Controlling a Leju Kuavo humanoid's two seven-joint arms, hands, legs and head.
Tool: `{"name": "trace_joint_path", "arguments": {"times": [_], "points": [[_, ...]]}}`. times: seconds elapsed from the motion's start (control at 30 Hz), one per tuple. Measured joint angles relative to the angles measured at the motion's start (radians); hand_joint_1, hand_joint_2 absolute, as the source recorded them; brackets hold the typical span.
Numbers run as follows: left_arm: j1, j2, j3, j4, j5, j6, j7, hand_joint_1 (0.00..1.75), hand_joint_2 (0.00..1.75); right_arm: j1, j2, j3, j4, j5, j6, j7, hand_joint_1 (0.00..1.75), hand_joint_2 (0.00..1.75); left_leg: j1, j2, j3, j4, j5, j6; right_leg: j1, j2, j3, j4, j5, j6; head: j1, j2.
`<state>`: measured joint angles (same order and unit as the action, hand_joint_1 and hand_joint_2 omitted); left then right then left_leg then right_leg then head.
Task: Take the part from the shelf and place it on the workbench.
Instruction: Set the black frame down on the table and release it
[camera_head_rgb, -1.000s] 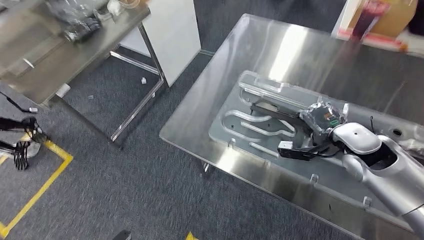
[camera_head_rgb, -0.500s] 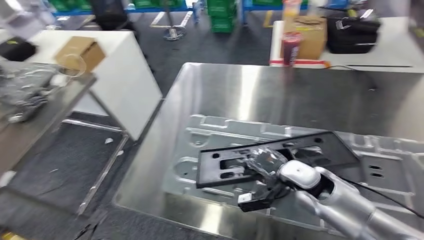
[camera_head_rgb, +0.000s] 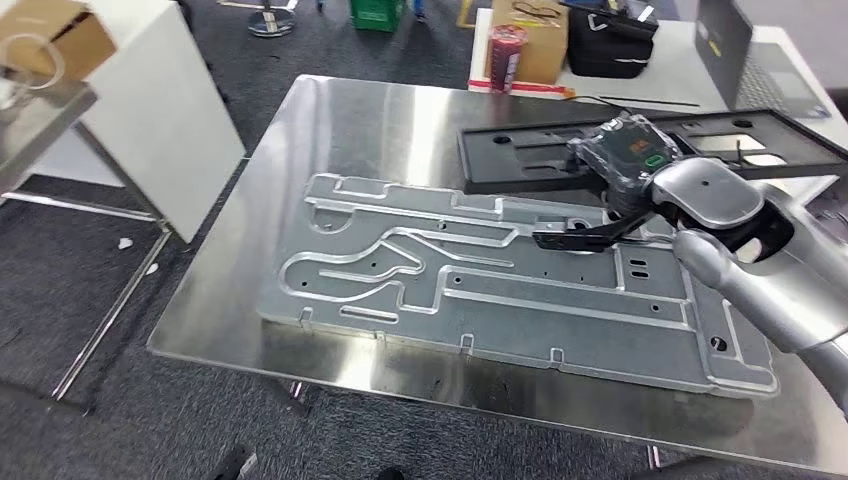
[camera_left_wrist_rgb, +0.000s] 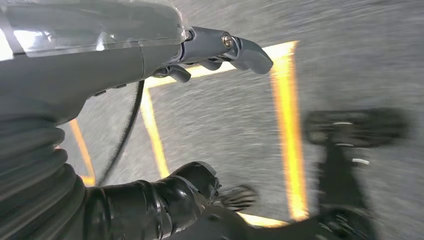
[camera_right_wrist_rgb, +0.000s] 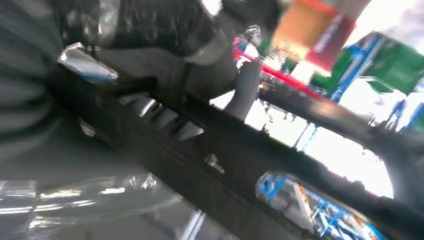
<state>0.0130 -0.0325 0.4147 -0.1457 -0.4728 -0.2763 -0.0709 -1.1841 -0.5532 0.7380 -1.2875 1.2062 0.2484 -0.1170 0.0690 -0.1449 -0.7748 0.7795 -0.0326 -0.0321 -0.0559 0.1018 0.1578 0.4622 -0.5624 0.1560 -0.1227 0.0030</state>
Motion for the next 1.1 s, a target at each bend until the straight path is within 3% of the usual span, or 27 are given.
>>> {"name": "trace_joint_path", "arguments": {"times": [0.03, 0.07, 0.1, 0.13, 0.17, 0.2, 0.23, 0.27, 0.3, 0.37, 0.43, 0.47, 0.5, 0.53, 0.6, 0.63, 0.67, 0.7, 0.73, 0.77, 0.8, 0.87, 0.9, 0.93, 1.0, 1.07, 1.1], "points": [[0.009, -0.001, 0.000, 0.000, 0.000, -0.001, -0.001, 0.00, 1.75, -0.008, -0.001, -0.002, 0.001, 0.000, 0.000, 0.000, 1.75, 1.75, 0.000, -0.005, -0.001, -0.070, 0.045, -0.014, -0.001, -0.018, -0.045, 0.030, -0.009, -0.028, 0.004, 0.000], [0.017, -0.002, 0.000, 0.000, 0.000, -0.002, -0.002, 0.00, 1.75, -0.013, 0.000, -0.004, 0.001, 0.000, -0.001, 0.000, 1.75, 1.75, -0.004, 0.012, -0.011, -0.106, 0.054, -0.018, 0.001, -0.027, -0.087, 0.048, -0.015, -0.058, -0.001, 0.000], [0.023, -0.003, 0.000, -0.001, -0.001, -0.004, -0.004, 0.00, 1.75, -0.013, 0.000, -0.006, 0.000, 0.000, -0.002, 0.000, 1.75, 1.75, -0.011, 0.045, -0.030, -0.087, 0.025, -0.018, 0.005, -0.037, -0.124, 0.067, -0.017, -0.088, -0.008, 0.000], [0.025, -0.004, 0.001, -0.002, 0.000, -0.006, -0.007, 0.00, 1.75, -0.006, -0.002, -0.008, 0.002, 0.000, -0.002, 0.000, 1.75, 1.75, -0.020, 0.087, -0.061, -0.002, -0.042, -0.013, 0.016, -0.052, -0.154, 0.090, -0.021, -0.114, -0.012, 0.000], [0.022, -0.003, 0.001, -0.003, 0.000, -0.008, -0.009, 0.00, 1.75, 0.004, -0.009, -0.008, 0.006, -0.001, -0.002, 0.000, 1.75, 1.75, -0.027, 0.123, -0.090, 0.128, -0.114, -0.006, 0.027, -0.069, -0.185, 0.124, -0.028, -0.135, -0.015, 0.000], [0.016, -0.003, 0.001, -0.004, 0.002, -0.011, -0.013, 0.00, 1.75, 0.016, -0.015, -0.007, 0.012, -0.002, -0.001, 0.000, 1.75, 1.75, -0.030, 0.143, -0.105, 0.255, -0.168, 0.001, 0.039, -0.087, -0.211, 0.164, -0.035, -0.149, -0.010, 0.000], [0.008, -0.004, 0.001, -0.004, 0.003, -0.013, -0.017, 0.00, 1.75, 0.022, -0.019, -0.006, 0.017, -0.003, 0.001, 0.000, 1.75, 1.75, -0.033, 0.154, -0.105, 0.346, -0.203, 0.010, 0.050, -0.102, -0.234, 0.204, -0.046, -0.159, -0.007, 0.000], [0.003, -0.005, 0.001, -0.005, 0.003, -0.015, -0.021, 0.00, 1.75, 0.019, -0.020, -0.005, 0.016, -0.005, 0.002, 0.000, 1.75, 1.75, -0.037, 0.157, -0.084, 0.384, -0.221, 0.023, 0.061, -0.111, -0.259, 0.246, -0.058, -0.167, -0.006, 0.000], [0.000, -0.005, 0.001, -0.006, 0.003, -0.015, -0.023, 0.00, 1.75, 0.007, -0.019, -0.007, 0.011, -0.007, 0.002, 0.000, 1.75, 1.75, -0.044, 0.157, -0.048, 0.376, -0.232, 0.041, 0.072, -0.117, -0.285, 0.288, -0.071, -0.174, -0.006, 0.000], [-0.004, 0.001, 0.001, -0.010, 0.003, -0.014, -0.025, 0.00, 1.75, -0.039, -0.019, -0.018, -0.008, -0.009, 0.001, 0.000, 1.75, 1.75, -0.056, 0.150, 0.016, 0.312, -0.267, 0.104, 0.084, -0.125, -0.338, 0.354, -0.094, -0.184, 0.000, 0.000], [-0.001, 0.007, 0.002, -0.013, 0.003, -0.013, -0.026, 0.00, 1.75, -0.075, -0.020, -0.030, -0.017, -0.009, 0.000, 0.000, 1.75, 1.75, -0.069, 0.141, 0.037, 0.284, -0.290, 0.163, 0.074, -0.135, -0.369, 0.388, -0.107, -0.176, 0.009, 0.000], [0.002, 0.010, 0.002, -0.015, 0.003, -0.012, -0.027, 0.00, 1.75, -0.083, -0.020, -0.033, -0.018, -0.009, 0.001, 0.000, 1.75, 1.75, -0.077, 0.136, 0.041, 0.285, -0.285, 0.176, 0.062, -0.139, -0.376, 0.393, -0.109, -0.168, 0.012, 0.000], [0.006, 0.010, 0.003, -0.015, 0.002, -0.013, -0.027, 0.00, 1.75, -0.086, -0.018, -0.033, -0.020, -0.009, 0.001, -0.001, 1.75, 1.75, -0.085, 0.135, 0.044, 0.279, -0.277, 0.181, 0.058, -0.139, -0.373, 0.390, -0.108, -0.160, 0.010, 0.000], [0.006, 0.012, 0.004, -0.016, 0.002, -0.012, -0.027, 0.00, 1.75, -0.087, -0.018, -0.033, -0.025, -0.010, 0.002, -0.001, 1.75, 1.75, -0.084, 0.136, 0.058, 0.256, -0.274, 0.181, 0.052, -0.137, -0.367, 0.383, -0.110, -0.159, 0.006, 0.000], [0.001, 0.011, 0.008, -0.016, 0.002, -0.013, -0.027, 0.00, 1.75, -0.094, -0.020, -0.037, -0.032, -0.010, 0.002, -0.001, 1.75, 1.75, -0.069, 0.140, 0.093, 0.193, -0.265, 0.151, 0.052, -0.125, -0.380, 0.410, -0.130, -0.155, 0.011, 0.000], [-0.003, 0.009, 0.010, -0.017, 0.002, -0.013, -0.027, 0.00, 1.75, -0.098, -0.022, -0.040, -0.035, -0.010, 0.001, 0.000, 1.75, 1.75, -0.058, 0.143, 0.113, 0.158, -0.262, 0.132, 0.048, -0.118, -0.408, 0.461, -0.152, -0.150, 0.014, 0.000], [-0.007, 0.007, 0.012, -0.017, 0.002, -0.013, -0.028, 0.00, 1.75, -0.099, -0.024, -0.042, -0.034, -0.010, 0.001, 0.000, 1.75, 1.75, -0.051, 0.144, 0.126, 0.139, -0.259, 0.114, 0.043, -0.114, -0.454, 0.533, -0.173, -0.138, 0.017, 0.000], [-0.011, 0.004, 0.014, -0.017, 0.002, -0.013, -0.027, 0.00, 1.75, -0.096, -0.024, -0.042, -0.033, -0.010, 0.001, 0.000, 1.75, 1.75, -0.042, 0.146, 0.137, 0.125, -0.255, 0.107, 0.035, -0.111, -0.505, 0.604, -0.188, -0.125, 0.018, 0.000], [-0.013, 0.001, 0.015, -0.017, 0.002, -0.013, -0.026, 0.00, 1.75, -0.088, -0.026, -0.041, -0.031, -0.010, 0.002, 0.000, 1.75, 1.75, -0.031, 0.147, 0.146, 0.116, -0.253, 0.098, 0.025, -0.109, -0.550, 0.656, -0.183, -0.109, 0.018, 0.000], [-0.015, -0.002, 0.016, -0.017, 0.002, -0.013, -0.025, 0.00, 1.75, -0.080, -0.027, -0.040, -0.029, -0.011, 0.003, 0.000, 1.75, 1.75, -0.018, 0.148, 0.151, 0.112, -0.252, 0.086, 0.011, -0.109, -0.585, 0.673, -0.154, -0.088, 0.018, 0.000], [-0.016, -0.004, 0.016, -0.017, 0.001, -0.013, -0.024, 0.00, 1.75, -0.074, -0.028, -0.039, -0.028, -0.011, 0.003, 0.000, 1.75, 1.75, -0.003, 0.148, 0.150, 0.115, -0.253, 0.069, -0.008, -0.109, -0.609, 0.654, -0.101, -0.064, 0.019, 0.000], [-0.016, -0.004, 0.017, -0.017, 0.000, -0.012, -0.023, 0.00, 1.75, -0.067, -0.030, -0.039, -0.024, -0.012, 0.003, 0.000, 1.75, 1.75, 0.023, 0.147, 0.128, 0.143, -0.258, 0.030, -0.040, -0.107, -0.640, 0.587, -0.012, -0.004, 0.021, 0.000], [-0.014, -0.002, 0.017, -0.017, 0.000, -0.012, -0.023, 0.00, 1.75, -0.066, -0.032, -0.038, -0.021, -0.012, 0.004, -0.001, 1.75, 1.75, 0.030, 0.145, 0.108, 0.170, -0.263, 0.013, -0.048, -0.101, -0.656, 0.575, 0.007, 0.009, 0.025, 0.000], [-0.010, 0.000, 0.017, -0.016, 0.000, -0.012, -0.023, 0.00, 1.75, -0.061, -0.035, -0.037, -0.018, -0.012, 0.004, -0.001, 1.75, 1.75, 0.031, 0.142, 0.089, 0.193, -0.264, 0.000, -0.050, -0.095, -0.674, 0.586, 0.006, 0.004, 0.028, 0.000], [0.000, 0.002, 0.018, -0.016, -0.001, -0.012, -0.024, 0.00, 1.75, -0.051, -0.039, -0.036, -0.015, -0.013, 0.004, -0.001, 1.75, 1.75, 0.024, 0.135, 0.058, 0.214, -0.260, -0.019, -0.056, -0.086, -0.716, 0.631, 0.002, -0.033, 0.029, -0.001], [0.004, 0.005, 0.018, -0.016, -0.002, -0.011, -0.025, 0.00, 1.75, -0.050, -0.039, -0.035, -0.017, -0.014, 0.004, 0.001, 1.75, 1.75, 0.017, 0.137, 0.036, 0.220, -0.270, -0.026, -0.060, -0.083, -0.759, 0.669, 0.001, -0.054, 0.016, -0.001], [0.002, 0.006, 0.018, -0.016, -0.002, -0.010, -0.025, 0.00, 1.75, -0.051, -0.040, -0.035, -0.018, -0.014, 0.004, 0.001, 1.75, 1.75, 0.016, 0.146, 0.022, 0.249, -0.294, -0.025, -0.058, -0.080, -0.774, 0.681, 0.000, -0.063, 0.008, 0.000]]}}
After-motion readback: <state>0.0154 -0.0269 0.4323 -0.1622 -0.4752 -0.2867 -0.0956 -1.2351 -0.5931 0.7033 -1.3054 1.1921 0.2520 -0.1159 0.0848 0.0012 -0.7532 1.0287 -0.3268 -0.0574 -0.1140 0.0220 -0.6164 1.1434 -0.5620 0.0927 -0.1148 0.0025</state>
